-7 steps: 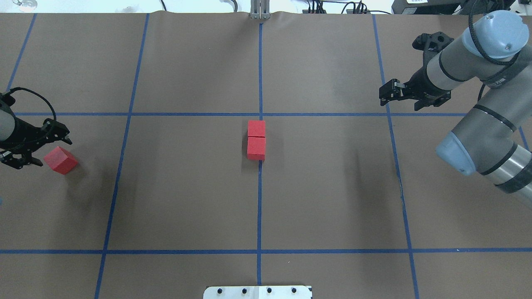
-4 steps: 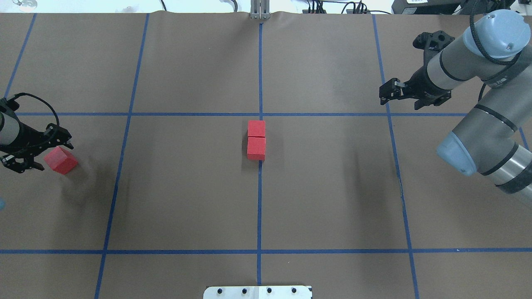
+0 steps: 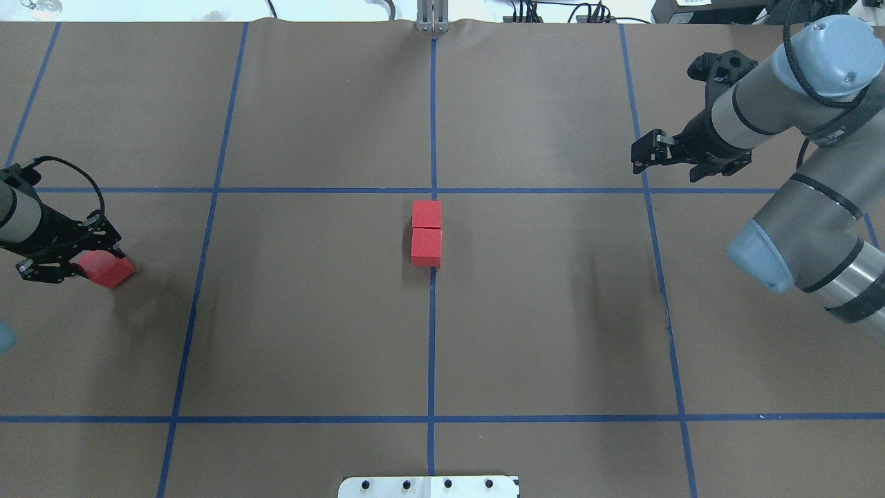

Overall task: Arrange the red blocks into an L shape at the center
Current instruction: 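Carry the held cube with the left gripper toward the cube pair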

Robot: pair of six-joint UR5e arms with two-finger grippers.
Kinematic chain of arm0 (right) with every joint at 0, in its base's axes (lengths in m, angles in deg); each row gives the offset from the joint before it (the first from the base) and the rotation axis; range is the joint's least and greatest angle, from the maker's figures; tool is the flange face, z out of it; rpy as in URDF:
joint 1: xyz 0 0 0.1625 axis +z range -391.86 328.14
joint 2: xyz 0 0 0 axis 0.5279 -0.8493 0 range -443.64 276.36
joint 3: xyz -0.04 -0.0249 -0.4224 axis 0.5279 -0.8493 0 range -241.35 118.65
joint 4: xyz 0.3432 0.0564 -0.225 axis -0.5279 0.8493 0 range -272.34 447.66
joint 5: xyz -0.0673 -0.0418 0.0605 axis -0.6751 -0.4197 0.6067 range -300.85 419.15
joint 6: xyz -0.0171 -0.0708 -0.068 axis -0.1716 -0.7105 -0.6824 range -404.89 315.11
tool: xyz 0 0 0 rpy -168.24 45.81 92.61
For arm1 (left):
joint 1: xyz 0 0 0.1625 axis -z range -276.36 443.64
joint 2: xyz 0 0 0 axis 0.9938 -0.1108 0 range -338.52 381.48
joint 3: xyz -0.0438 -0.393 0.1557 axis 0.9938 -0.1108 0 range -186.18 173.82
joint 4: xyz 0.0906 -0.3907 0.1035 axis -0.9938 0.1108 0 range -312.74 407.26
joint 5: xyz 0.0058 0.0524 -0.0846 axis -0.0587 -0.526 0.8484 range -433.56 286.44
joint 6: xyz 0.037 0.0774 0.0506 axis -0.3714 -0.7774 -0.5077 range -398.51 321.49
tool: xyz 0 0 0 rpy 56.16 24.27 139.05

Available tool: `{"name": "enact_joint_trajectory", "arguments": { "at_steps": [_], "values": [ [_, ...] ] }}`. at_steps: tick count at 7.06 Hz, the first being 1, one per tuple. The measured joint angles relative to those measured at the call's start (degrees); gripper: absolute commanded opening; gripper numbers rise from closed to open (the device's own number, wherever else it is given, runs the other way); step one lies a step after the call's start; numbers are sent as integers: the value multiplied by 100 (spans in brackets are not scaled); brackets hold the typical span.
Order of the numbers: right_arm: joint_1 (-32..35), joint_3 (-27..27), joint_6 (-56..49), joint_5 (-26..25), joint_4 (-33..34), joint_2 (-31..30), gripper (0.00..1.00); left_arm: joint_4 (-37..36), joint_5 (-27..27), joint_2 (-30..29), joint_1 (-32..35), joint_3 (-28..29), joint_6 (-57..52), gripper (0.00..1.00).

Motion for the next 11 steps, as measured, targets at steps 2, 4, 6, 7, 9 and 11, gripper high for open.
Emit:
{"name": "enact_joint_trajectory", "arguments": {
  "at_steps": [2, 4, 6, 7, 9, 11],
  "values": [
    [-1, 5, 0, -32, 0, 3, 100, -302, 171, -332, 12, -68, 555, 0],
    [-2, 2, 0, -80, 0, 4, 100, -977, 207, -1130, 13, -60, 1756, 0],
    [-2, -9, 0, -107, 0, 4, 100, -1490, 182, -2141, -111, 184, 2966, 0],
    [-3, -25, -2, -113, 0, 4, 100, -1551, 130, -2619, -298, 449, 3593, 0],
    [-7, -57, -2, -122, 0, 4, 100, -1583, -50, -3606, -621, 1272, 4382, 0],
    [-9, -59, -2, -125, 0, 4, 100, -1576, -93, -4278, -876, 1897, 5007, 0]
  ]
}}
